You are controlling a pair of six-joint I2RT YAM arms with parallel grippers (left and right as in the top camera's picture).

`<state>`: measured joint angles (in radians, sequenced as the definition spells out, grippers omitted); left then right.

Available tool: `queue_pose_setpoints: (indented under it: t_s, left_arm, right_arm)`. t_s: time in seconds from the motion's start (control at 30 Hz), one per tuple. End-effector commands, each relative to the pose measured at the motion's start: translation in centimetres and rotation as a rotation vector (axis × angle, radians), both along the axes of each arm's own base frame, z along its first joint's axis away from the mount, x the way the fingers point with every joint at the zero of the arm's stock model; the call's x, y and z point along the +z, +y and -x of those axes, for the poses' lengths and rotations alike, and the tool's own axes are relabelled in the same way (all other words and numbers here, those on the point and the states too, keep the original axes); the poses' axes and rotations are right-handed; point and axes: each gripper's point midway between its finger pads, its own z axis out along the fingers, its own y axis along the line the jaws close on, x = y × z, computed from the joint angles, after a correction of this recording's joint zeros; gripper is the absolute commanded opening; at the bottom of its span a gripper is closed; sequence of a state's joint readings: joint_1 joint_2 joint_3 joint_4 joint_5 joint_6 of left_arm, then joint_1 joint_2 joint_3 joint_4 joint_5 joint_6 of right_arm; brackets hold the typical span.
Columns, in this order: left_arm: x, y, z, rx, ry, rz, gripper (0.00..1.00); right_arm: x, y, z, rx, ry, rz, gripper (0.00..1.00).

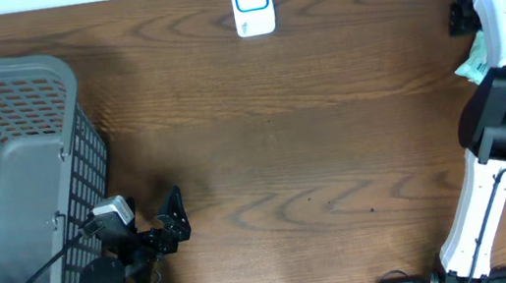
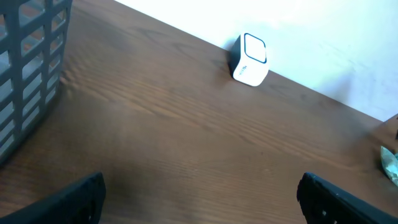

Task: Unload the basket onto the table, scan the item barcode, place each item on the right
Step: 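Carry the Listerine bottle away to the right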

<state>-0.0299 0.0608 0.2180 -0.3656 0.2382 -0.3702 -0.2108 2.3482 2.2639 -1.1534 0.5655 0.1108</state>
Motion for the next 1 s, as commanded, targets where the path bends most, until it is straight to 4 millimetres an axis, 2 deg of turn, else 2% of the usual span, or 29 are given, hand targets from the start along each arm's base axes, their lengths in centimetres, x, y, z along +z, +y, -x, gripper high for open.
queue_pose_setpoints:
  t_s: [0.0, 0.2, 0.27, 0.4, 0.57, 0.63, 0.73, 0.8, 0.97]
  left_arm:
    - [0.1, -0.3, 0.1, -0.012, 0.000, 0.015, 0.98]
    - [0.1, -0.3, 0.1, -0.012, 0.000, 0.016, 0.98]
    - [0.1, -0.3, 0.1, -0.012, -0.001, 0.015, 0.98]
    - [0.1, -0.3, 0.1, -0.012, 0.000, 0.015, 0.98]
    - [0.1, -0.3, 0.1, -0.012, 0.000, 0.016, 0.98]
    - [0.1, -0.3, 0.1, -0.012, 0.000, 0.016, 0.98]
    - [0.1, -0.3, 0.1, -0.012, -0.001, 0.015, 0.98]
    - [0.1, -0.3, 0.1, -0.012, 0.000, 0.016, 0.98]
    - [0.1, -0.3, 0.1, -0.012, 0.000, 0.016, 0.98]
  right_arm:
    - [9.1, 4.0, 0.2, -0.001, -0.232, -0.037, 0.99]
    - [19.2, 12.9, 3.1, 0.182, -0.433, -0.151, 0.99]
    - [23.2, 16.8, 5.5, 0.281, -0.508, -0.200, 0.99]
    - [28.9, 22.2, 10.4, 0.439, -0.627, -0.262, 0.99]
    - [34.0, 26.5, 15.9, 0.598, -0.759, -0.320, 0.99]
    - [35.5, 27.2, 18.0, 0.648, -0.799, -0.336, 0.99]
    - [36.6, 26.8, 20.8, 0.679, -0.821, -0.338, 0.99]
    - [36.4, 25.7, 22.8, 0.681, -0.798, -0.319, 0.99]
    - [34.8, 22.6, 26.1, 0.620, -0.708, -0.232, 0.99]
